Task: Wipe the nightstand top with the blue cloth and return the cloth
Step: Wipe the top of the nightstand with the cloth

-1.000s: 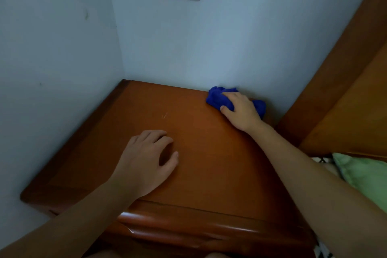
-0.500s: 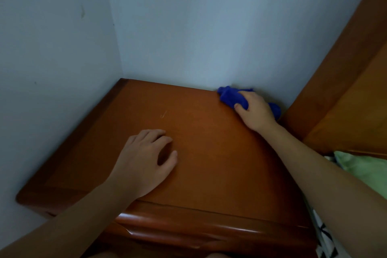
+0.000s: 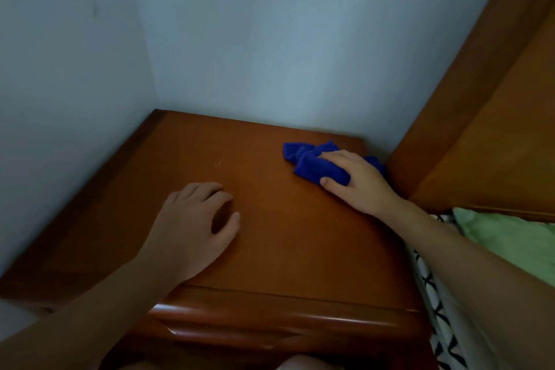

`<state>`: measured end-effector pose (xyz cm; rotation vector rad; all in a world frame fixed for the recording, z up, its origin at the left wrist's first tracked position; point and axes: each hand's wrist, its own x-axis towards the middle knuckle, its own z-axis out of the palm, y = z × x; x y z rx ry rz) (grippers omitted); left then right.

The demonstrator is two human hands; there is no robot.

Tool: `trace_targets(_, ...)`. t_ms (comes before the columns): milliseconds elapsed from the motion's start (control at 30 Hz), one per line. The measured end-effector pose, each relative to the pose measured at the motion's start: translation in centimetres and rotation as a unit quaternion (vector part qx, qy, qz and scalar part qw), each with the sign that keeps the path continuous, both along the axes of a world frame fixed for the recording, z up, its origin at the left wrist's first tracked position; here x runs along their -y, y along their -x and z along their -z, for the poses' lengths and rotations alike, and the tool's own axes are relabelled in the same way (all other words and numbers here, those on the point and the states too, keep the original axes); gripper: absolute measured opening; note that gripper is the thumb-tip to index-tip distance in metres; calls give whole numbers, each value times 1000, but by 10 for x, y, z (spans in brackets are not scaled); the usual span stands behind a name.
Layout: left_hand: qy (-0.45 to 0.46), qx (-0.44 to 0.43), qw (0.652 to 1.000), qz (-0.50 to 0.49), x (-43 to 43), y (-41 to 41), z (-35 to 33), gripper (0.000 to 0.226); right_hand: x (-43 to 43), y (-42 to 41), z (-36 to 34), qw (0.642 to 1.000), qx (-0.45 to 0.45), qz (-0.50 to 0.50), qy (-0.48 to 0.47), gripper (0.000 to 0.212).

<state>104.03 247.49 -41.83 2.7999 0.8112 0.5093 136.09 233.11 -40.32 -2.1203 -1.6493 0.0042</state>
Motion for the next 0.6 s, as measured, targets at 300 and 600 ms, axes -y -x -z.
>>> trace_targets(300, -6, 4, 1000, -1, -1, -1, 3, 57, -56, -37, -5, 992, -24, 116, -32, 40)
trace_targets(600, -2, -1, 1000, -1, -2, -1, 4, 59, -71, -51, -9, 987, -60, 142, -40, 27)
